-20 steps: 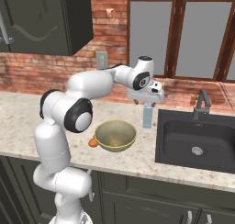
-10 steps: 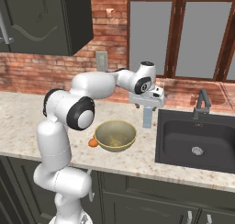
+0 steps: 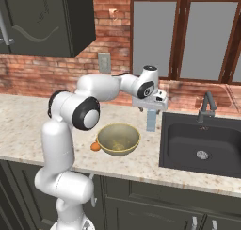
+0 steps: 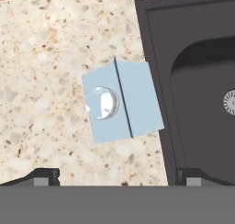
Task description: Gather the eggs and milk located in the vicinity of the sink area and place them right next to the bowl.
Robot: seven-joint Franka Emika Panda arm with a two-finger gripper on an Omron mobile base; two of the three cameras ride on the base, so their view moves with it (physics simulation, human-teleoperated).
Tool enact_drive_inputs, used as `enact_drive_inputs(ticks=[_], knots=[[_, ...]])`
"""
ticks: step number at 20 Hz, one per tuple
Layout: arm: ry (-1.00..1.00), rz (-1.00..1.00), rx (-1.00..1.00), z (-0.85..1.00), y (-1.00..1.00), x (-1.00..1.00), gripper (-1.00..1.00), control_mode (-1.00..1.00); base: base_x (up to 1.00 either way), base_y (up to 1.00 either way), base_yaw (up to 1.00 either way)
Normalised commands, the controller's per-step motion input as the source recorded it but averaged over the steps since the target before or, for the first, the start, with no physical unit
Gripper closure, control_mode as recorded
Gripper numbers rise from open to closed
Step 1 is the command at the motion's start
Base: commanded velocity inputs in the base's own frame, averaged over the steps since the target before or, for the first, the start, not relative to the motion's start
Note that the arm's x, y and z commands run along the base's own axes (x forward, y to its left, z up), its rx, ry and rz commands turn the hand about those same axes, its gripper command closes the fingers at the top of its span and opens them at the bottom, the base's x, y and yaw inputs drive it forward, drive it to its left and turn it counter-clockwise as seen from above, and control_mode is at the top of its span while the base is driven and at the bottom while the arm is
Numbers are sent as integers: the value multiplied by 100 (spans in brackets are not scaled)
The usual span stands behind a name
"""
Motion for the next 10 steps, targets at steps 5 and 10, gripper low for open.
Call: enact_drive_inputs(ticks=[5, 10], knots=[[0, 0, 0, 0, 0, 15, -100, -100, 0, 0, 0], [0, 0, 0, 0, -4, 0, -100, -100, 0, 0, 0]])
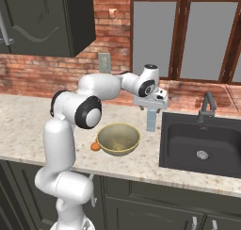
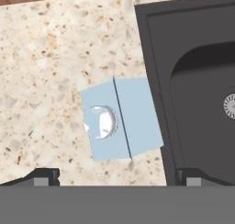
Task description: Gather the eggs and milk located in the vicinity of the sink area and place them right next to the bowl.
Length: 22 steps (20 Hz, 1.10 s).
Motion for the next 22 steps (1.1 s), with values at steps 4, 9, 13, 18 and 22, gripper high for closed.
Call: enact_drive_inputs(ticks=[4, 9, 13, 18, 22], knots=[[0, 0, 0, 0, -7, 2, -100, -100, 0, 0, 0], [0, 0, 0, 0, -4, 23, -100, -100, 0, 0, 0], [0, 0, 0, 0, -6, 23, -100, -100, 0, 0, 0], [0, 0, 0, 0, 0, 9, -100, -100, 0, 0, 0], [0, 0, 0, 0, 0, -2, -100, -100, 0, 0, 0]])
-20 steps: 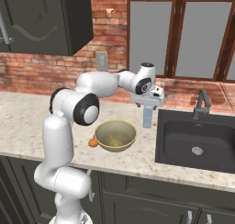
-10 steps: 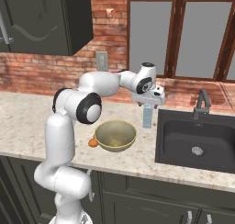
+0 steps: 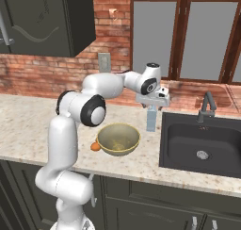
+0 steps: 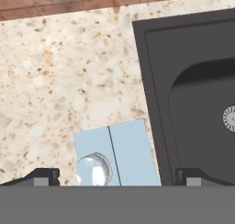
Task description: Gather the eggs and milk located in the vicinity of the sink area and place them right next to the bowl.
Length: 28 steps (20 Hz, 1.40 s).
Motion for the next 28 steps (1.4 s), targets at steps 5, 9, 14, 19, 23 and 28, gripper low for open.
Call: enact_drive_inputs(ticks=[5, 9, 14, 19, 23, 28], knots=[[0, 0, 0, -5, 0, -7, -100, -100, 0, 0, 0], [0, 0, 0, -22, 0, 0, -100, -100, 0, 0, 0], [0, 0, 0, -27, 0, 0, -100, -100, 0, 0, 0], [0, 0, 0, -6, 0, 0, -100, -100, 0, 0, 0], [0, 0, 0, 0, 0, 0, 100, -100, 0, 0, 0], [0, 0, 0, 0, 0, 0, 100, -100, 0, 0, 0]])
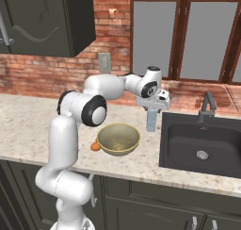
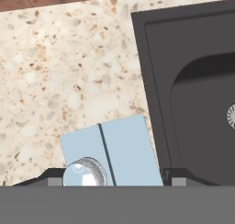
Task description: Gather the eggs and milk located in the vicinity of the sink area and place them right next to the bowl.
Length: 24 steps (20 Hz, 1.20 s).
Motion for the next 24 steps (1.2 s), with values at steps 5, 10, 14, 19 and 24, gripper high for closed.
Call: enact_drive_inputs(ticks=[5, 10, 14, 19, 24], knots=[[0, 0, 0, 0, 0, -3, 100, -100, 0, 0, 0], [0, 0, 0, 5, -4, -30, 100, -100, 0, 0, 0], [0, -1, 0, 17, 0, -57, 100, -100, 0, 0, 0], [-4, -4, 0, 16, 0, -44, 100, -100, 0, 0, 0], [-5, -3, 0, 6, 0, -51, 100, -100, 0, 0, 0]])
